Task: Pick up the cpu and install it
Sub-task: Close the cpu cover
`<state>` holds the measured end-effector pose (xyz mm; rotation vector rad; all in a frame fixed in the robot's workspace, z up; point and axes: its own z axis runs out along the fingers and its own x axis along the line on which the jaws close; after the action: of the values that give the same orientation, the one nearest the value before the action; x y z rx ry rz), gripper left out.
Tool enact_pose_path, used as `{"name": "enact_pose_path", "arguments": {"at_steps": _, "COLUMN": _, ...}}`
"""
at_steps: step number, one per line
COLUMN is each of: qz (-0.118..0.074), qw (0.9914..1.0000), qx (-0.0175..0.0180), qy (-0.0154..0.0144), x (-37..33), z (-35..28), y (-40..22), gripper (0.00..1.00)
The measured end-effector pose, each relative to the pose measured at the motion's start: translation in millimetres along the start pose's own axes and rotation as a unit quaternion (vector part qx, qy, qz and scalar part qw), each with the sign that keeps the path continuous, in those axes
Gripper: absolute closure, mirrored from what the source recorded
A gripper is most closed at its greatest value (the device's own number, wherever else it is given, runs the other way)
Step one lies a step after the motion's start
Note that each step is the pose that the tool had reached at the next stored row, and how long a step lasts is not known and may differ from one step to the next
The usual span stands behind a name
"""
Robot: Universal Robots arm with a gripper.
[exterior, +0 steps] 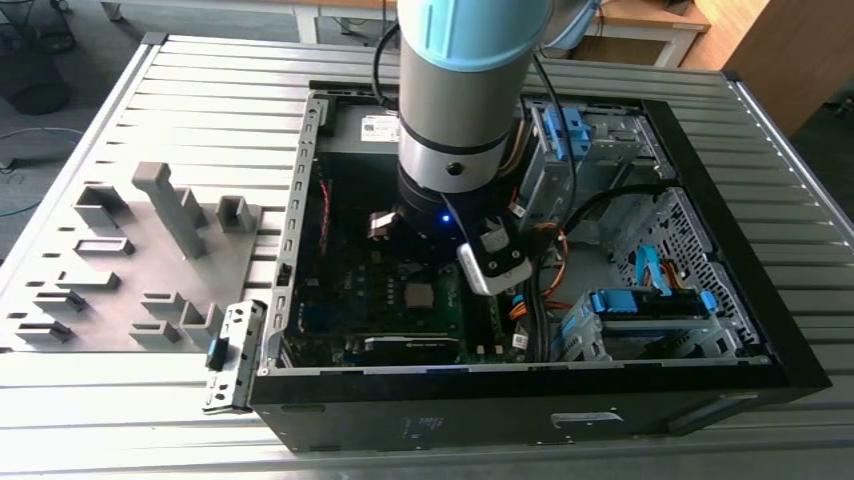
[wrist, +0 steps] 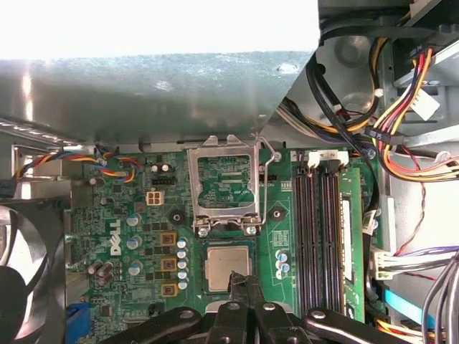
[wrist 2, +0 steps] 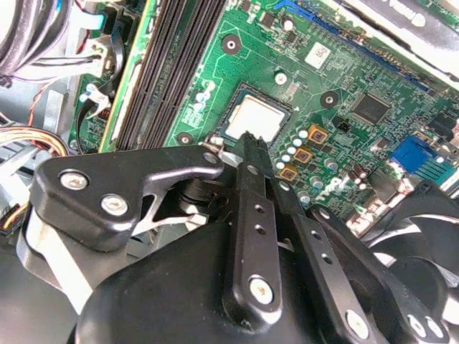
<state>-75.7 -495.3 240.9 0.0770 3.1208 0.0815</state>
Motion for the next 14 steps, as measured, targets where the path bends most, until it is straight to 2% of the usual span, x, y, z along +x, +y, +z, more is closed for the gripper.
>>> {"name": "enact_pose_path", "arguments": {"at_steps": 3, "qz": -0.007, "qw": 0.99998, "qx": -0.0001, "qy": 0.0004, "x": -0.8, "z": 0.0, "y": 0.1, "gripper": 0.9}}
{"name": "enact_pose_path", "arguments": {"at_steps": 7, "qz": -0.025, "qw": 0.99968, "qx": -0.0009, "qy": 0.0014, "x": -1.4, "z": 0.1, "y": 0.2, "gripper": 0.9}}
{"name": "enact_pose_path", "arguments": {"at_steps": 14, "qz": -0.027, "qw": 0.99964, "qx": -0.001, "qy": 0.0015, "x": -1.4, "z": 0.1, "y": 0.1, "gripper": 0.9}}
